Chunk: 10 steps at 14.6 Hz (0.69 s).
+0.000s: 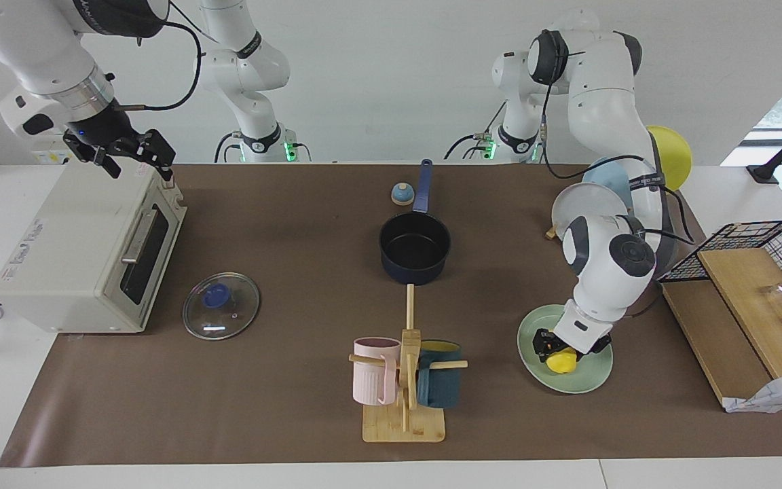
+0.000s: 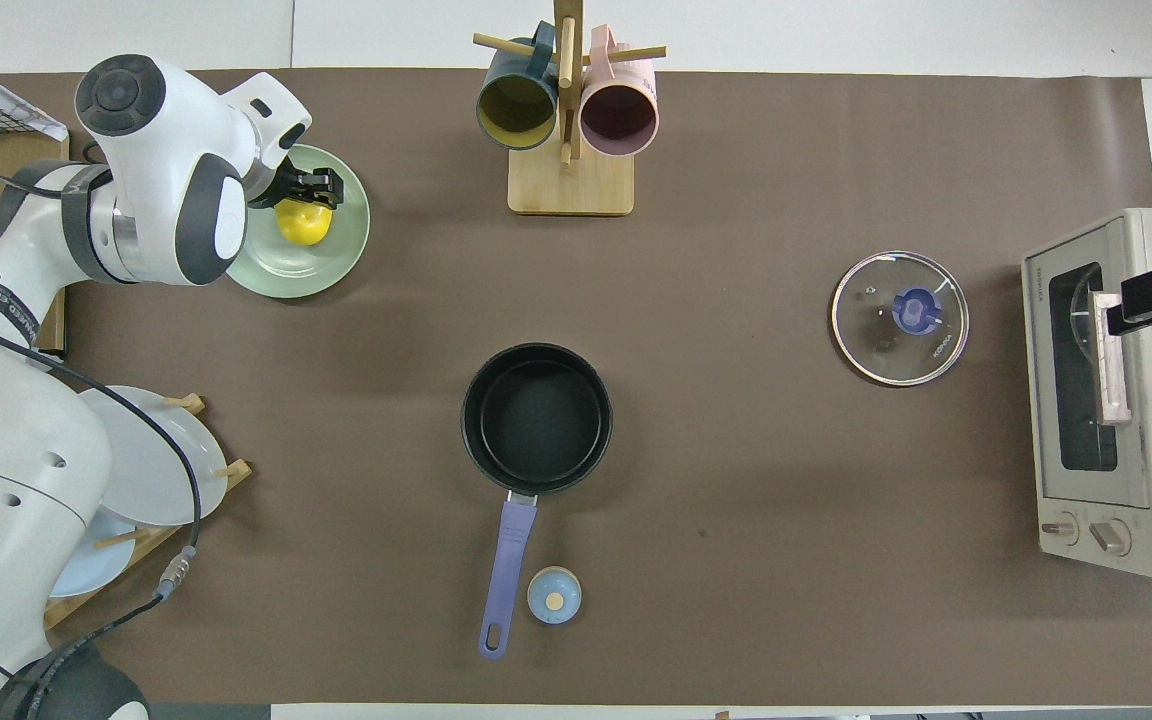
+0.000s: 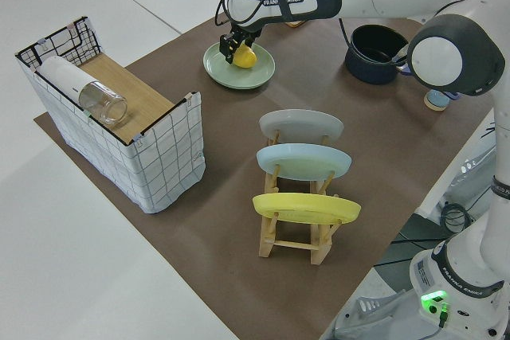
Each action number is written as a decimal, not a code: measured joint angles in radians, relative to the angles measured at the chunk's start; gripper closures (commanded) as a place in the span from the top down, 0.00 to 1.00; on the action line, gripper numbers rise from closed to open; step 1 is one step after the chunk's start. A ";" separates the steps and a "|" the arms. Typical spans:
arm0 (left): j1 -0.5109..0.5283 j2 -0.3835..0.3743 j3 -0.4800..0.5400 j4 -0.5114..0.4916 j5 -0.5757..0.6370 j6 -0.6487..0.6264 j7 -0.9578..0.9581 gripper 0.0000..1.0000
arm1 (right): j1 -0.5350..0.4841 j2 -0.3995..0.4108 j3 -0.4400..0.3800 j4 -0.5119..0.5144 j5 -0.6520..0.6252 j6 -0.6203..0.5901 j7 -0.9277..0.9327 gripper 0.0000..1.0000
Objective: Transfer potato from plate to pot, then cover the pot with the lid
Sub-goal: 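Close the left gripper on the yellow potato and lift it, then carry the potato over the pot while the right gripper reaches the lid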
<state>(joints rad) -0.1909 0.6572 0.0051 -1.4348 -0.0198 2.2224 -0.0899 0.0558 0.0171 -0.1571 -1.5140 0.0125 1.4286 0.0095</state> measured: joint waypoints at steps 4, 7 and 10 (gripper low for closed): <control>0.000 -0.001 0.000 0.000 0.000 0.000 0.000 0.00 | 0.000 -0.001 0.000 -0.007 0.000 0.012 -0.068 1.00; 0.000 -0.036 -0.003 0.018 -0.005 -0.054 -0.032 0.00 | 0.014 -0.008 0.008 -0.065 0.002 0.137 -0.125 1.00; -0.014 -0.182 -0.010 0.033 -0.027 -0.257 -0.101 0.00 | 0.060 0.000 0.015 -0.124 0.002 0.228 -0.126 1.00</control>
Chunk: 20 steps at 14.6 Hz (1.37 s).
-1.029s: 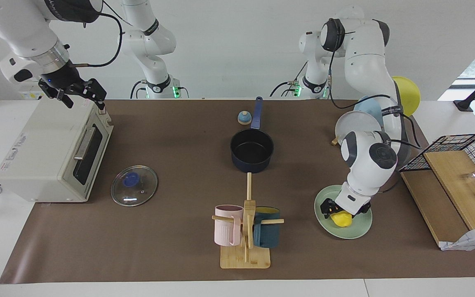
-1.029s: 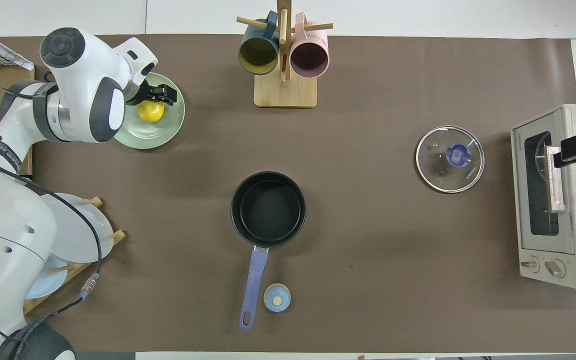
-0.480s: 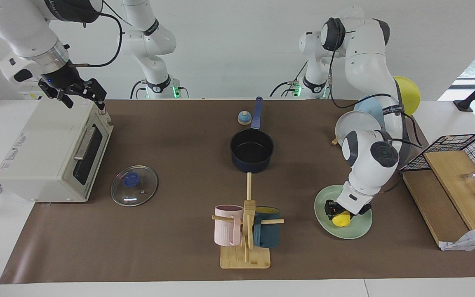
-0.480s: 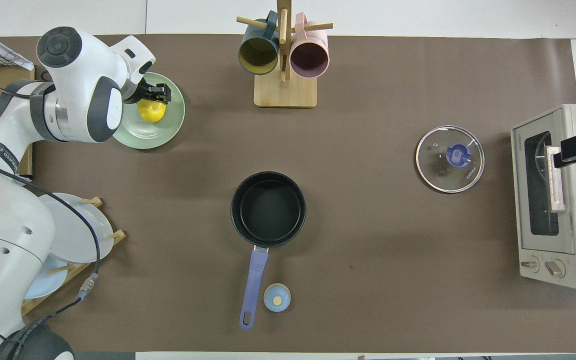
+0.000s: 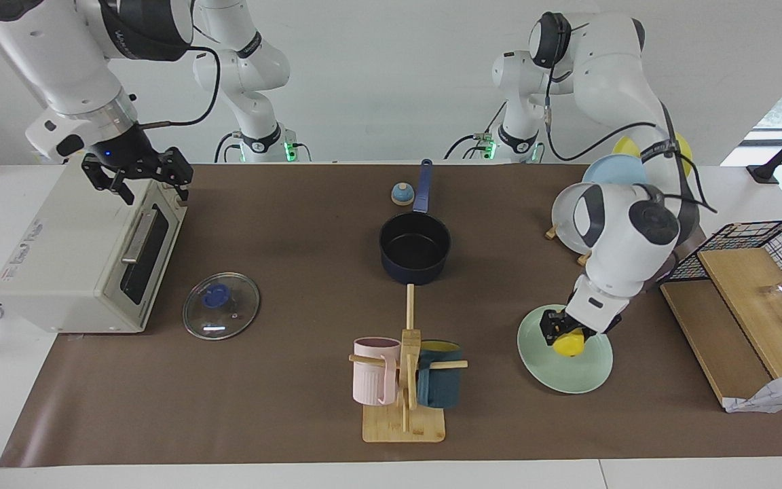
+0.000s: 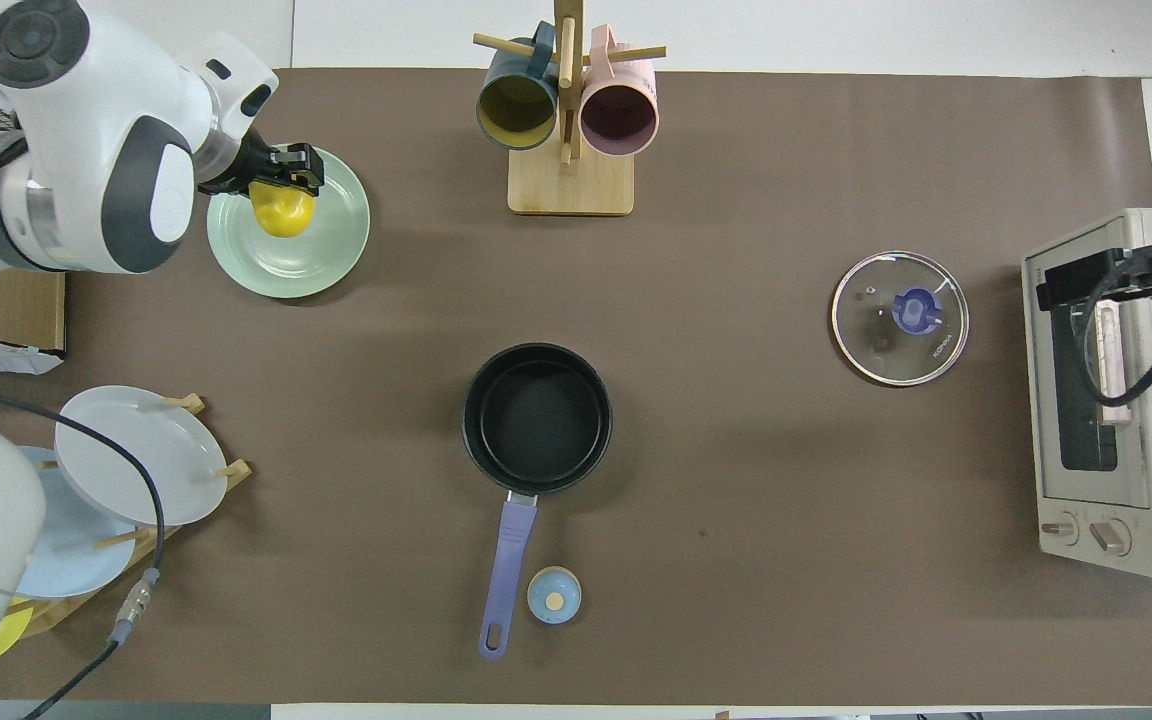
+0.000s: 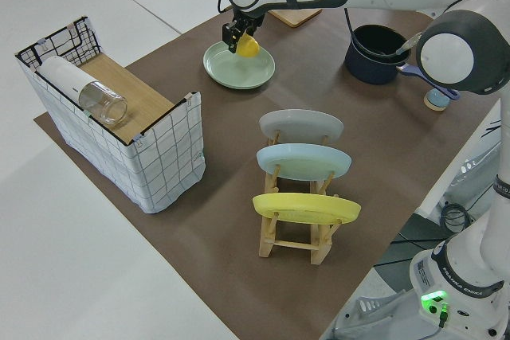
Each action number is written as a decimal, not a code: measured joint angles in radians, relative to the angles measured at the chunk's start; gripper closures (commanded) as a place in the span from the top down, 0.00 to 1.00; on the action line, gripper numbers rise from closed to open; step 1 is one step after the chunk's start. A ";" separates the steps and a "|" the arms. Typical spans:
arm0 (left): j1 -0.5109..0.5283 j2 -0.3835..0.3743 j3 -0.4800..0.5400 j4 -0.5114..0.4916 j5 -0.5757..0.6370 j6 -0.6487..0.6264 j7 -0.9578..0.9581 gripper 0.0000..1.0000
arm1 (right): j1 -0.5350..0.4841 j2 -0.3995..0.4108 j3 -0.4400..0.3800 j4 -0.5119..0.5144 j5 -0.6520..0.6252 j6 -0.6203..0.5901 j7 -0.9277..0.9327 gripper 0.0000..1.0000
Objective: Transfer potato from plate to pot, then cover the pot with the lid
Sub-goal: 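Carry the potato over the pot while the right gripper reaches the lid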
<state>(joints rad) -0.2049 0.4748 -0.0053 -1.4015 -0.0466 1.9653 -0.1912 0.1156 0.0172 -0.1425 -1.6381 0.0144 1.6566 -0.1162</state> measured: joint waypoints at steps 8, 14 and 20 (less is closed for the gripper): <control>-0.344 -0.260 -0.011 -0.196 -0.010 -0.146 -0.570 0.00 | 0.011 0.218 0.001 -0.123 0.000 0.401 -0.074 1.00; -0.490 -0.354 -0.009 -0.546 -0.010 0.197 -0.726 0.00 | -0.013 0.330 -0.002 -0.215 0.051 0.531 -0.080 1.00; -0.508 -0.349 -0.004 -0.687 -0.010 0.368 -0.737 0.00 | -0.004 0.336 0.001 -0.215 0.054 0.525 -0.081 1.00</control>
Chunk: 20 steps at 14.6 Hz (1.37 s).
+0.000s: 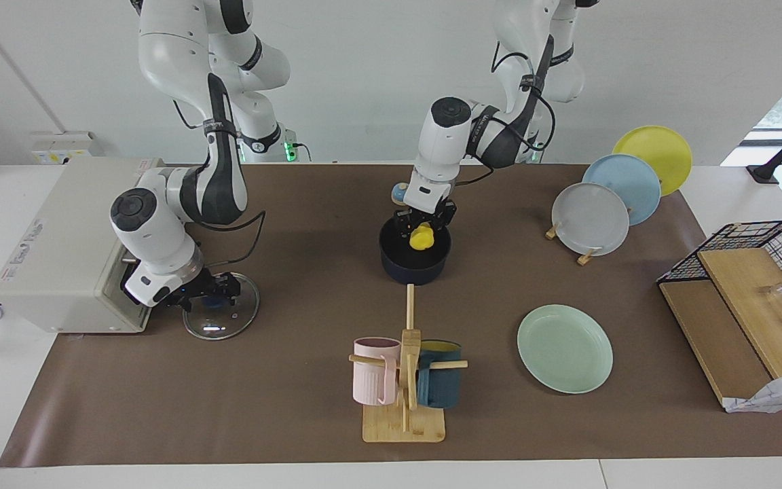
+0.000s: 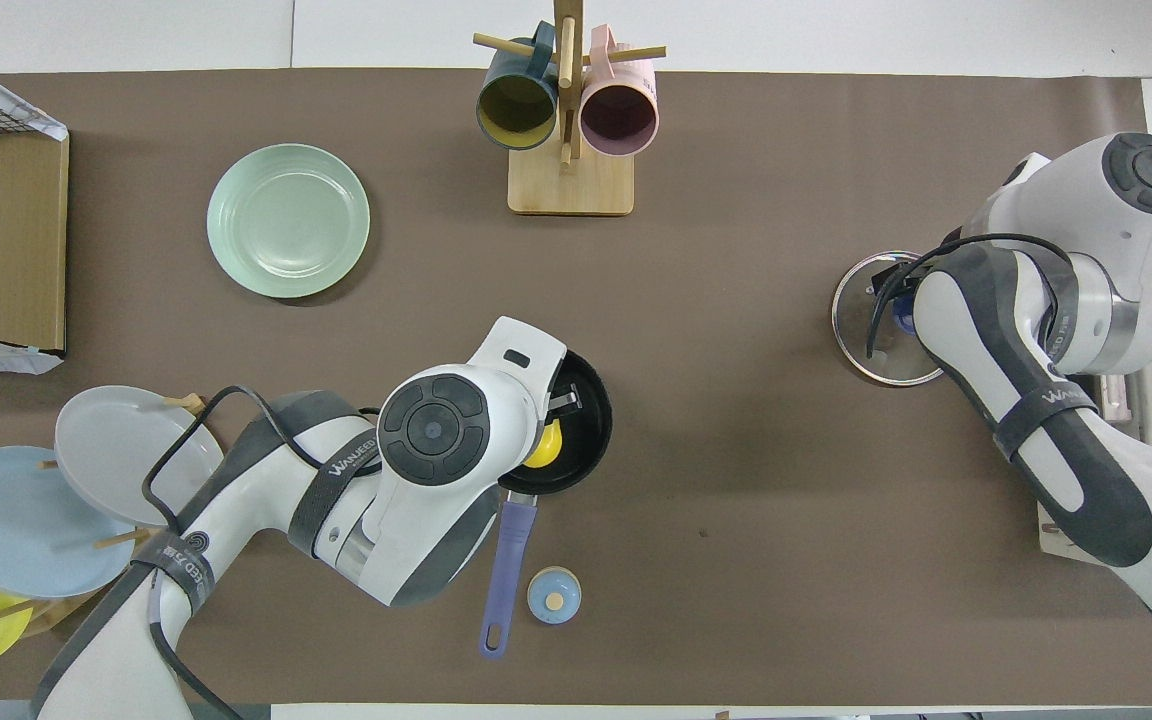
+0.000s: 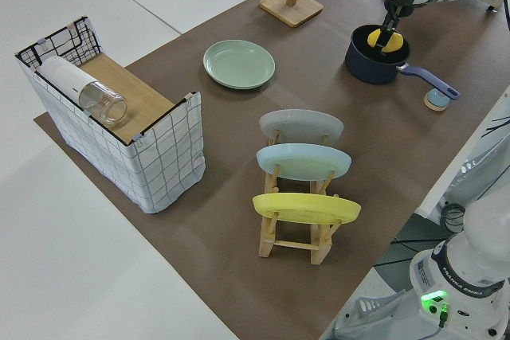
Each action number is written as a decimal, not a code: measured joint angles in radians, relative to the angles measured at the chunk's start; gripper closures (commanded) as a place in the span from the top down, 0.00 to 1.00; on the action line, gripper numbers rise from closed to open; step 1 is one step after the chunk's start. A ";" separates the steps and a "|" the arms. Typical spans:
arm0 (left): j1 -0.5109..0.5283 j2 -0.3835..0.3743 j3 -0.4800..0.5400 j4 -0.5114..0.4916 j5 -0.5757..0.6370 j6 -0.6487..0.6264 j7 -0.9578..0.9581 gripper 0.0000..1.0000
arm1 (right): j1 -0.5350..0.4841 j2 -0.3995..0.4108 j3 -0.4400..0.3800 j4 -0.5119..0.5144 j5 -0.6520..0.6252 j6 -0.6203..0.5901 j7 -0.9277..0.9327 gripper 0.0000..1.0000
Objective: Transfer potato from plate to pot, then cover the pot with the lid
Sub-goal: 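Carry the potato over the pot while the right gripper reaches the lid, then release the potato into the pot while the right gripper grasps the lid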
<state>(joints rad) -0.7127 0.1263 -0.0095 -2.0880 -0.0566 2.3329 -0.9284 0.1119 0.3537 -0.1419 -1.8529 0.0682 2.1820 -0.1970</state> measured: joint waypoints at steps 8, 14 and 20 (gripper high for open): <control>-0.009 0.084 0.001 -0.004 0.000 0.078 -0.001 0.00 | -0.001 0.000 0.000 -0.032 0.001 -0.007 -0.079 1.00; -0.016 0.090 0.001 -0.007 0.002 0.086 0.001 0.21 | -0.001 -0.002 -0.001 -0.043 0.001 -0.007 -0.123 0.70; -0.016 0.095 0.000 -0.033 0.006 0.098 0.004 0.77 | 0.000 -0.004 0.000 -0.044 0.001 -0.018 -0.139 0.63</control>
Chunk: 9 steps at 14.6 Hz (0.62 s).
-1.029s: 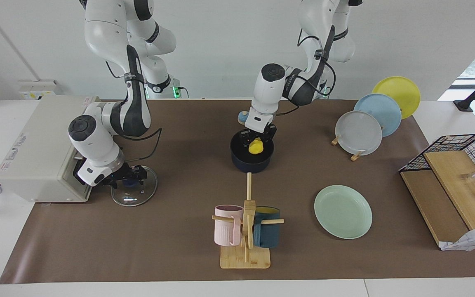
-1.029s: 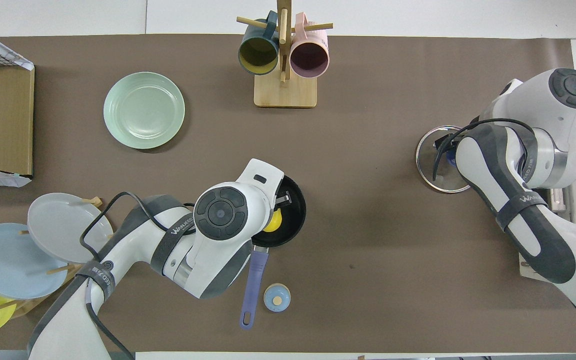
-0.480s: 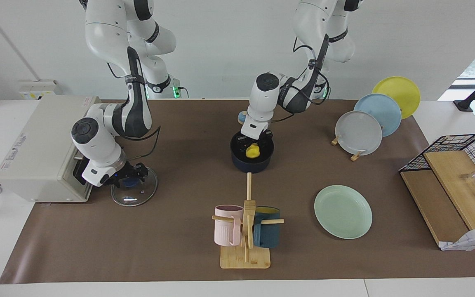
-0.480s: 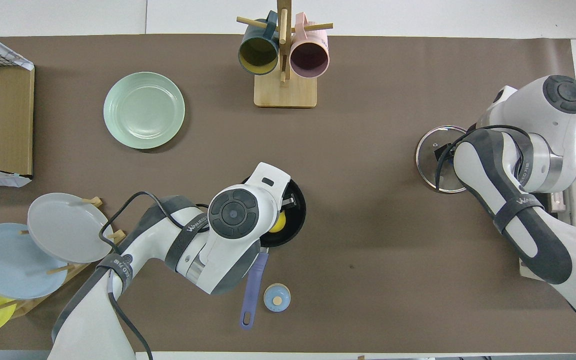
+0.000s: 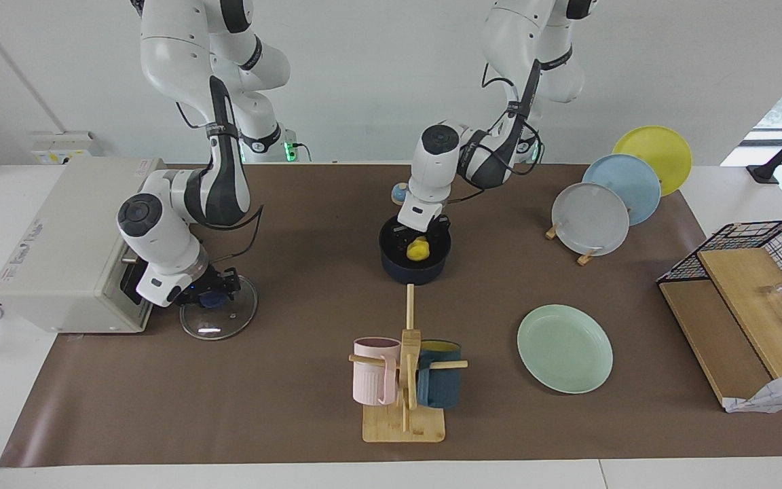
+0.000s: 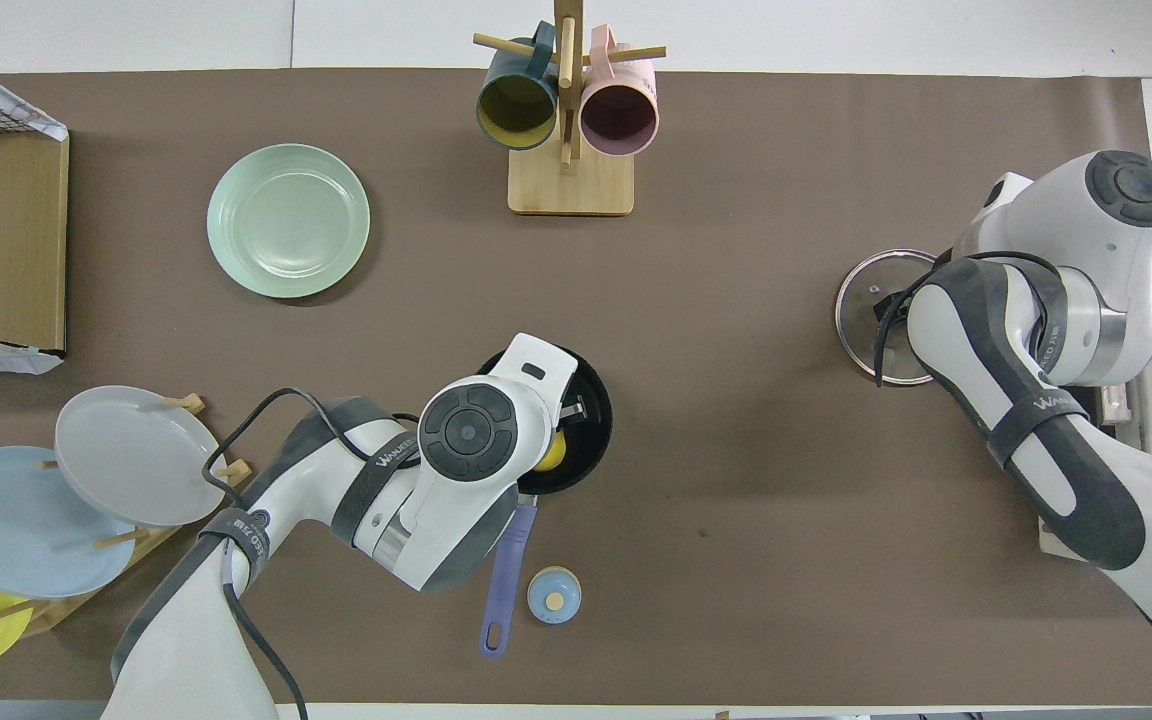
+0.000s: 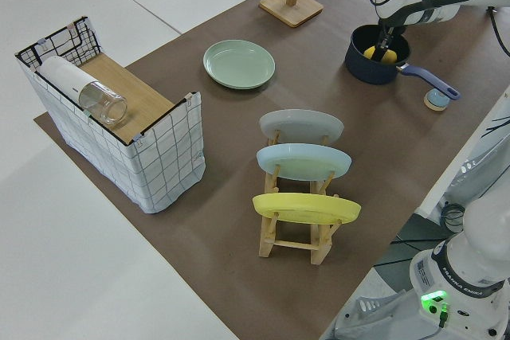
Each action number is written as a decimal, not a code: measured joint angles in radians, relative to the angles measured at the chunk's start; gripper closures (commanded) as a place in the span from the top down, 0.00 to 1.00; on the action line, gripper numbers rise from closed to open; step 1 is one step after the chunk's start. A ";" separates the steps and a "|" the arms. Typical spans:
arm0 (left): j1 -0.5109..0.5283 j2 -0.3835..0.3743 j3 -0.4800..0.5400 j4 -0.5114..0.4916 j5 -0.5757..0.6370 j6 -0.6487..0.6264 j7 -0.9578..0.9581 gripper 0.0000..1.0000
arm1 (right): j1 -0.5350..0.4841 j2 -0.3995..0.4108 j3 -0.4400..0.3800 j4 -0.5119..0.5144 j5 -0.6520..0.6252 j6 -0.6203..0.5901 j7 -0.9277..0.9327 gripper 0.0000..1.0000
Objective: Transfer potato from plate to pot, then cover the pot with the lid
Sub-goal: 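Release the potato into the pot while the right gripper grasps the lid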
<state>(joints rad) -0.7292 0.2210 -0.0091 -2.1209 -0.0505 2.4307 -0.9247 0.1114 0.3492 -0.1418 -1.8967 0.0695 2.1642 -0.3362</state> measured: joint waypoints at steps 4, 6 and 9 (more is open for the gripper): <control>-0.004 0.000 -0.004 0.001 0.000 0.027 0.004 1.00 | 0.001 -0.002 0.000 0.007 0.000 -0.033 -0.001 0.63; -0.008 0.000 -0.002 0.001 0.000 0.028 0.006 1.00 | 0.006 -0.007 0.002 0.023 0.000 -0.060 -0.001 0.63; -0.008 -0.004 0.001 0.004 0.000 0.022 0.025 1.00 | 0.018 -0.016 0.002 0.037 0.000 -0.081 -0.001 0.63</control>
<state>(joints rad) -0.7376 0.2170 -0.0082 -2.1170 -0.0502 2.4527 -0.8996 0.1290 0.3331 -0.1401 -1.8593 0.0699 2.0830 -0.3367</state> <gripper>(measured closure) 0.000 0.370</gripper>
